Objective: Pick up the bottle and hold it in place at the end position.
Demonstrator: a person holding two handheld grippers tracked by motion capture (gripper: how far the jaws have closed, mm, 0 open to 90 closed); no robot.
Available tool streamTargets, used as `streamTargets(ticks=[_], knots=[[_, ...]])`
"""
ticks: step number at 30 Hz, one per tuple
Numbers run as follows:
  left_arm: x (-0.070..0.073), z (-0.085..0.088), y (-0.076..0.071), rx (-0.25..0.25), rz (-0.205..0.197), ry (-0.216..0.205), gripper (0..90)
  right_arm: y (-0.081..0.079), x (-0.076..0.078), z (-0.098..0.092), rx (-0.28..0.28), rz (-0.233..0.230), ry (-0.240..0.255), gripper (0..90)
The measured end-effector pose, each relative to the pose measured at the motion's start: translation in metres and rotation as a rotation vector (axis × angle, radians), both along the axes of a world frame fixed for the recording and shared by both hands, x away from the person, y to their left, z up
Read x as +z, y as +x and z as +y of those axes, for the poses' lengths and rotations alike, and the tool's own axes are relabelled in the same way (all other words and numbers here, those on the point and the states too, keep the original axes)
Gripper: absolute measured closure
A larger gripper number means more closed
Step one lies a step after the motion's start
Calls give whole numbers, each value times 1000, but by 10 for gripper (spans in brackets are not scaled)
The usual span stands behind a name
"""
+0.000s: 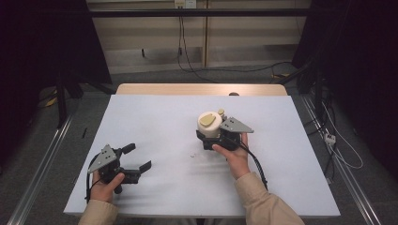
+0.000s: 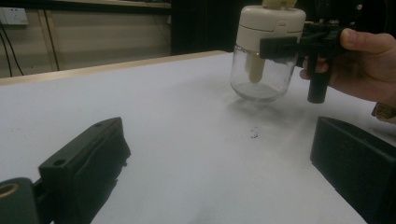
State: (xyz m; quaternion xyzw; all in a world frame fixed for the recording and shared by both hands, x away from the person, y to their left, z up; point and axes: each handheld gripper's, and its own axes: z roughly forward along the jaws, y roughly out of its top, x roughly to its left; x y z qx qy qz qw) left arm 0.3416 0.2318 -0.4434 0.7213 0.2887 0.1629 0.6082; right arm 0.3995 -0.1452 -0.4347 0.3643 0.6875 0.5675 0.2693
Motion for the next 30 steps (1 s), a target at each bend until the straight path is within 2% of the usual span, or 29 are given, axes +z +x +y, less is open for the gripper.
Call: streamTargets(ticks=[30], knots=[[-1, 0, 0, -4, 3, 0, 31, 12, -2, 4, -12, 6, 1, 71]])
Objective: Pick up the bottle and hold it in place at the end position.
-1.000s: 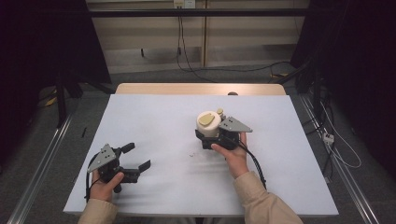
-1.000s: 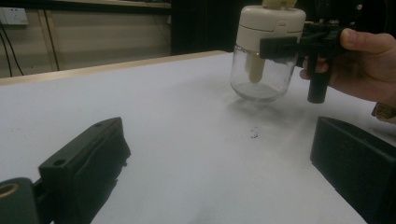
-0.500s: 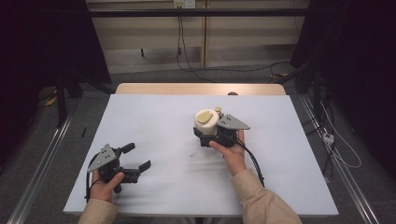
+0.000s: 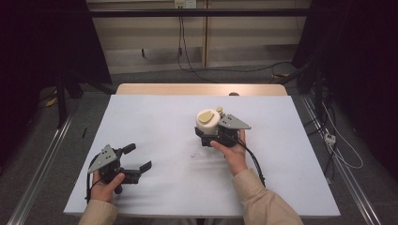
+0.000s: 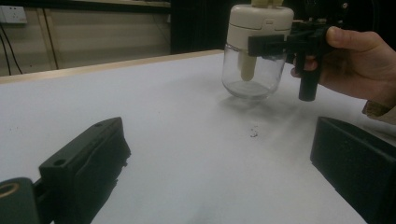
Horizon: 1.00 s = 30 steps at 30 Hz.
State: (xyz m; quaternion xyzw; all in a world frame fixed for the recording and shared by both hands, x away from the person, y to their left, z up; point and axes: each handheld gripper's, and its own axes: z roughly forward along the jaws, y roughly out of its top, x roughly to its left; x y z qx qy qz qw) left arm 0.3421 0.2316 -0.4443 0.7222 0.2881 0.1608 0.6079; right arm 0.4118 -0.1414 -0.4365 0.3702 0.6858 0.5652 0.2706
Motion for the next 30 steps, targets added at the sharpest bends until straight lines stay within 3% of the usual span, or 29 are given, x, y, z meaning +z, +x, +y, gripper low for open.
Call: streamTargets(ticks=[30], knots=[[-1, 0, 0, 2, 3, 2, 31, 12, -1, 6, -7, 3, 5, 71]])
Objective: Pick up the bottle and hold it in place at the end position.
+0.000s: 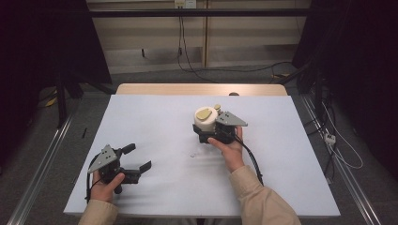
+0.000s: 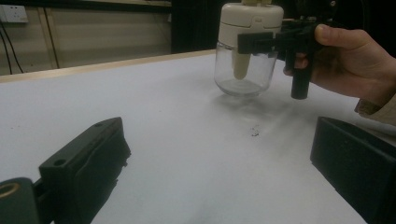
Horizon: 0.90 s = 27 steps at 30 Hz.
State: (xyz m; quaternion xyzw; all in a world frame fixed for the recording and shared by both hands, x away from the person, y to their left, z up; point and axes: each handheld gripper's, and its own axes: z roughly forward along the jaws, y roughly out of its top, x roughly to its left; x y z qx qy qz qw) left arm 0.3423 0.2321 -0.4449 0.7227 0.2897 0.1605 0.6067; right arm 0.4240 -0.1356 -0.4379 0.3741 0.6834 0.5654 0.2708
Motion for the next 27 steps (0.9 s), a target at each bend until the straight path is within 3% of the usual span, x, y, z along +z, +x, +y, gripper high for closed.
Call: streamTargets(ticks=[27], knots=[[-1, 0, 0, 2, 5, 0, 31, 10, -13, 6, -2, 32, 12, 71]])
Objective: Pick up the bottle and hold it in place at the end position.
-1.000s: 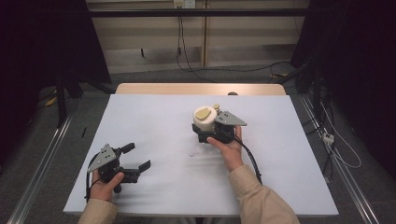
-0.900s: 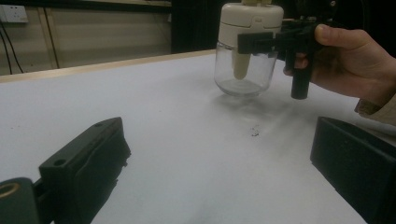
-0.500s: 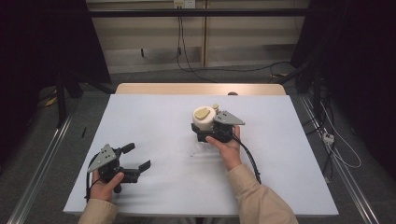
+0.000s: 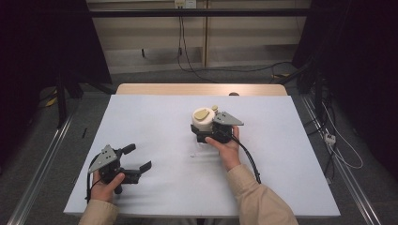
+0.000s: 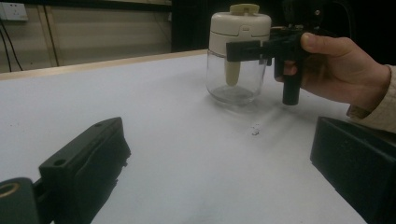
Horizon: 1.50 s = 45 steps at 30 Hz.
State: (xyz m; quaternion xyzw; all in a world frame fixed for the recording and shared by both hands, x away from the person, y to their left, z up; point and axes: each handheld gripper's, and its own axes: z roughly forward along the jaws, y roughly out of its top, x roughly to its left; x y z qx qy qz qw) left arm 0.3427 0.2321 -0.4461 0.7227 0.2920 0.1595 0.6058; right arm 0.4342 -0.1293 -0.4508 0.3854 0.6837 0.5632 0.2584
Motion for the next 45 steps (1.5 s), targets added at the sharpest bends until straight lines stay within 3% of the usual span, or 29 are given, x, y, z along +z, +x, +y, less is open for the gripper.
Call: streamTargets(ticks=[45], knots=[[-3, 0, 1, -5, 19, 7, 32, 5, -9, 7, 12, 2, -23, 70]])
